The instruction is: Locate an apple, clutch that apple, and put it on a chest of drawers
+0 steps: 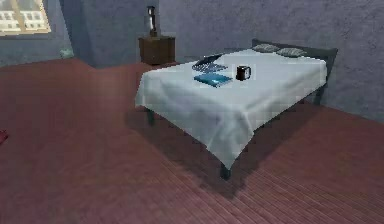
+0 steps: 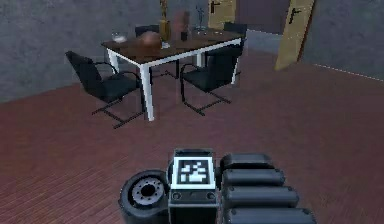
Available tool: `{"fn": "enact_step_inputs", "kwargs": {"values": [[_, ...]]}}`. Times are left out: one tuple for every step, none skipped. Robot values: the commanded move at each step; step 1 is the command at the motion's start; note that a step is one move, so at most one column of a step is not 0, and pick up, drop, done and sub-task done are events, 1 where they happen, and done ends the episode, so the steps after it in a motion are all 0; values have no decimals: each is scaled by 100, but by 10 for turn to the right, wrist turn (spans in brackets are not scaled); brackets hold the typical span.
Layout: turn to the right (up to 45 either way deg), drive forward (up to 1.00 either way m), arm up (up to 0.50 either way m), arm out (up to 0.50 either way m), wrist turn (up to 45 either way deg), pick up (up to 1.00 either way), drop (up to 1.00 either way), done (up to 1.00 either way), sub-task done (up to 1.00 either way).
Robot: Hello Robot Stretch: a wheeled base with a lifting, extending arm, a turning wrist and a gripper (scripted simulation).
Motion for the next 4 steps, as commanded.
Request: {"fn": "enact_step_inputs", "kwargs": {"values": [[450, 0, 0, 0, 0, 0, 0, 0, 0], [30, 0, 0, 0, 0, 0, 0, 0, 0], [0, 30, 0, 0, 0, 0, 0, 0, 0], [-450, 0, 0, 0, 0, 0, 0, 0, 0]]}}
